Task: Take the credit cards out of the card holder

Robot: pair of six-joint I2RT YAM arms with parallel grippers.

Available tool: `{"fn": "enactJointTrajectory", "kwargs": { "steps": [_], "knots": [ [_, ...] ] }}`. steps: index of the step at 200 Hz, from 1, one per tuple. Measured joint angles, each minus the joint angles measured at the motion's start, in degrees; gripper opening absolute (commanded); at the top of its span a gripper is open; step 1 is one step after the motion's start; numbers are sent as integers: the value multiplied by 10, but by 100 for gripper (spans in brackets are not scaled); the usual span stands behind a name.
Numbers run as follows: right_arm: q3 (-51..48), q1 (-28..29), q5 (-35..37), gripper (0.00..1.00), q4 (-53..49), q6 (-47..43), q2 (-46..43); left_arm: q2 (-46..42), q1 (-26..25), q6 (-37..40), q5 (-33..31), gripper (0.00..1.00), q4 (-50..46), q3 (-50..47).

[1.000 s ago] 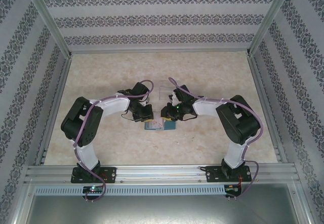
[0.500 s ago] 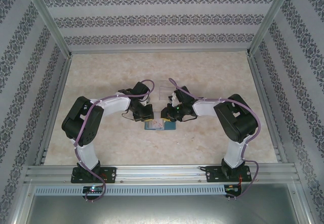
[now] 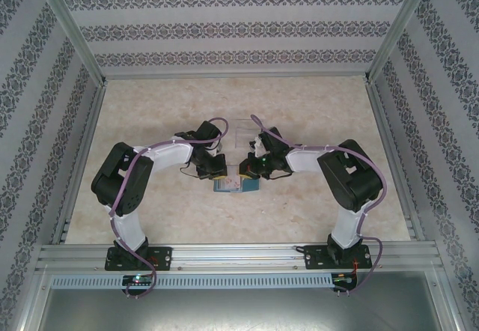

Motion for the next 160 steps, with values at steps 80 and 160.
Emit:
{"fn": "enactJointTrajectory", "kwargs": {
  "steps": [80, 160],
  "knots": [
    [2, -17, 41, 2, -87, -47, -41, 1, -1, 10, -4, 10, -6, 4],
    [26, -39, 69, 2, -172, -86, -95, 1, 0, 14, -19, 10, -21, 11]
  ]
}}
